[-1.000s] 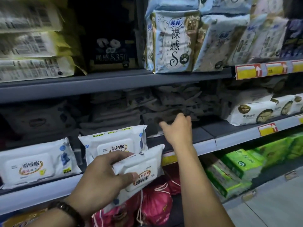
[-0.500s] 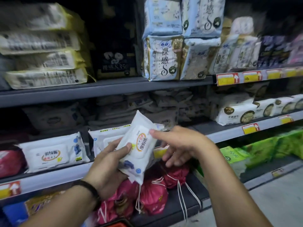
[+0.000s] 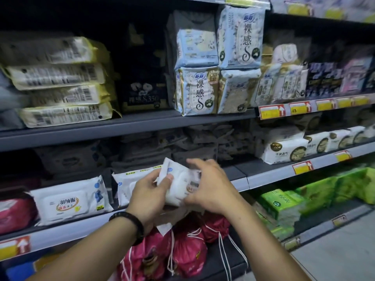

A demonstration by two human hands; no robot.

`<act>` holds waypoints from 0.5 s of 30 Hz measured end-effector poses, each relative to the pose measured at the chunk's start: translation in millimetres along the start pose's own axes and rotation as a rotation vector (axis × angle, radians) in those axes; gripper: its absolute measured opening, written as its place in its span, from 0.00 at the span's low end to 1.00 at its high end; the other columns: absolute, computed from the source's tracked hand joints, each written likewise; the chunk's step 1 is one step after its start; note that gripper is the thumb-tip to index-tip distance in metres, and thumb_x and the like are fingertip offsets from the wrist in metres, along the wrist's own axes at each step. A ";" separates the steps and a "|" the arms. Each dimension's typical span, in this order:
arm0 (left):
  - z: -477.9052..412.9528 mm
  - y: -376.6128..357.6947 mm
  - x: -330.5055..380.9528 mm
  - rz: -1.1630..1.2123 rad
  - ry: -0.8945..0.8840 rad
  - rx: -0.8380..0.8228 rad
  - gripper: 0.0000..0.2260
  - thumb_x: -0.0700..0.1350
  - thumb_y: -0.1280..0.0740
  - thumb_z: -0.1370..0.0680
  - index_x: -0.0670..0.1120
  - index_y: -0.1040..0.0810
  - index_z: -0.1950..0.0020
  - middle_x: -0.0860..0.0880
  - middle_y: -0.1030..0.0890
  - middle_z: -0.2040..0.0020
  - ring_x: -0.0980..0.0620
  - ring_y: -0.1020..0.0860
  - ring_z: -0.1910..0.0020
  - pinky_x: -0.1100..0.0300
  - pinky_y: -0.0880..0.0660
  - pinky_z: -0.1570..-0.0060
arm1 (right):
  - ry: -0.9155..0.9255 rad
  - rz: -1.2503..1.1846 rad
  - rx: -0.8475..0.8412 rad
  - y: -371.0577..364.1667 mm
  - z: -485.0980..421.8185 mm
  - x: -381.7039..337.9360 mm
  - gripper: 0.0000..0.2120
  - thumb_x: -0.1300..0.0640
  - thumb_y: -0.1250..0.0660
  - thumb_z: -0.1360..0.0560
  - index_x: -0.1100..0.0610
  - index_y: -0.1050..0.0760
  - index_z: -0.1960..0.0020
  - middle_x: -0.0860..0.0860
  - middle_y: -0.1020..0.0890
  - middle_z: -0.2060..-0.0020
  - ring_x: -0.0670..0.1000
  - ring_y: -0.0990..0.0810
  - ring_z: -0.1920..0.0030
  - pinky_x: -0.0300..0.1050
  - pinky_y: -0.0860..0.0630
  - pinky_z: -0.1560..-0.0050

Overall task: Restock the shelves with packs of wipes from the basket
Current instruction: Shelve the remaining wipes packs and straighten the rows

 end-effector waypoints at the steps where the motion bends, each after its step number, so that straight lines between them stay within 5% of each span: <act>1: -2.6 2.4 2.8 0.022 -0.027 0.044 0.07 0.44 0.36 0.14 0.47 0.18 0.41 0.40 0.12 0.49 0.35 0.13 0.51 0.32 0.17 0.51 | -0.067 -0.027 0.050 4.9 0.0 6.0 0.52 0.42 0.14 0.44 0.42 0.32 0.24 0.48 0.31 0.36 0.51 0.24 0.36 0.46 0.24 0.33; 6: -9.7 -13.4 10.3 0.151 -0.067 0.036 0.14 0.47 0.44 0.11 0.42 0.21 0.39 0.39 0.12 0.45 0.37 0.13 0.47 0.36 0.17 0.46 | -0.270 -0.365 0.088 6.8 1.0 21.9 0.37 0.31 0.21 0.38 0.50 0.27 0.38 0.47 0.19 0.41 0.48 0.19 0.44 0.47 0.22 0.46; 11: -13.0 -34.8 6.1 0.159 -0.088 -0.015 0.14 0.48 0.45 0.11 0.44 0.21 0.38 0.40 0.13 0.44 0.38 0.13 0.44 0.36 0.18 0.43 | -0.319 -0.420 0.212 6.6 -13.3 35.3 0.43 0.30 0.19 0.54 0.48 0.23 0.44 0.48 0.16 0.44 0.48 0.15 0.47 0.50 0.17 0.42; 15: -26.6 -34.1 11.1 -0.037 -0.162 0.015 0.11 0.51 0.40 0.13 0.50 0.19 0.43 0.45 0.12 0.45 0.40 0.14 0.43 0.34 0.20 0.38 | -0.311 -0.344 0.286 20.0 -15.8 45.8 0.40 0.33 0.21 0.52 0.47 0.25 0.45 0.48 0.19 0.44 0.49 0.18 0.46 0.50 0.19 0.43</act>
Point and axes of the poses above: each hand's wrist, its own z-axis away from the middle knuckle, its own y-axis out of the back of the hand, x = y × z, the point moved 7 cm from there along -z, towards the middle knuckle
